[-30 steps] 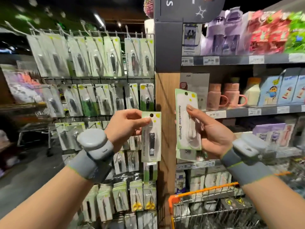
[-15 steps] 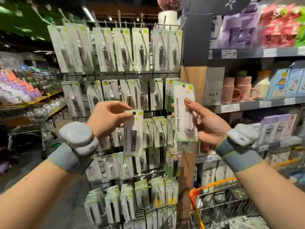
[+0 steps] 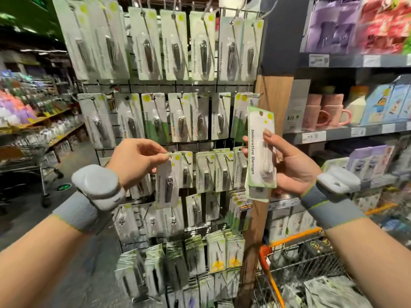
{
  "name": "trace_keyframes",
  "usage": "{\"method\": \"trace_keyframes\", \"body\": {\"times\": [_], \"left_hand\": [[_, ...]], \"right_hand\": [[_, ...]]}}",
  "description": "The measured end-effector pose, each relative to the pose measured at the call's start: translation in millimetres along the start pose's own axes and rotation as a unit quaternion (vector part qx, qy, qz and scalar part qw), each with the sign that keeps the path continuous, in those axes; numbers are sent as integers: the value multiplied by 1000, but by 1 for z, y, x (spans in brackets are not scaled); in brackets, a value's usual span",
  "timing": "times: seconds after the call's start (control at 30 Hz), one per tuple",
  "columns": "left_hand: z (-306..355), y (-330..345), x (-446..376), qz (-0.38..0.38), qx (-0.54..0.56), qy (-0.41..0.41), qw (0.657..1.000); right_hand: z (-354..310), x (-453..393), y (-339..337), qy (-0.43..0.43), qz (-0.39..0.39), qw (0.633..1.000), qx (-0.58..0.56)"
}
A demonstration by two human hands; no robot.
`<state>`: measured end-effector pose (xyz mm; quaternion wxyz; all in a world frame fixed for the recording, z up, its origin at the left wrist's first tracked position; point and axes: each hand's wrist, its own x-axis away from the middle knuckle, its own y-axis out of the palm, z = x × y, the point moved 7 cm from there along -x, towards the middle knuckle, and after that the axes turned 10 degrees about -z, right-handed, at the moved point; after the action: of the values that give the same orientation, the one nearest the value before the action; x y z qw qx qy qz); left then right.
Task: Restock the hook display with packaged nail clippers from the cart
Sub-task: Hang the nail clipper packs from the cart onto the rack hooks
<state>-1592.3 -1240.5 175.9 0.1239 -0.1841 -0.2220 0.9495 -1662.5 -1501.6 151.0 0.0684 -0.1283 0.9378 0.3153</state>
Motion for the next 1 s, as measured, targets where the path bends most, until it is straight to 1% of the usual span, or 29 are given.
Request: {"method": "trace_keyframes", "body": {"times": [0.1, 0.27, 0.57, 0.67, 0.77, 0.93, 1.0], "left_hand": [[2, 0, -4, 4, -6, 1, 1000], [3, -3, -7, -1, -53, 0, 999], [-1, 0, -6, -14, -34, -7, 999], [1, 2, -12, -34, -29, -8, 999], [4, 13, -19, -60, -26, -6, 998], [4, 29, -29, -80, -69, 4, 994], [2, 32, -30, -87, -102, 9, 991]], "right_hand": [[-2, -7, 0, 3, -7, 1000, 7], [2, -19, 7, 32, -57, 997, 31], [15, -30, 7, 40, -50, 998, 13], [17, -33, 11, 34, -50, 998, 2], [19, -40, 15, 27, -28, 999, 18], [24, -48, 22, 27, -24, 999, 32], [25, -51, 23, 26, -14, 999, 40]]}}
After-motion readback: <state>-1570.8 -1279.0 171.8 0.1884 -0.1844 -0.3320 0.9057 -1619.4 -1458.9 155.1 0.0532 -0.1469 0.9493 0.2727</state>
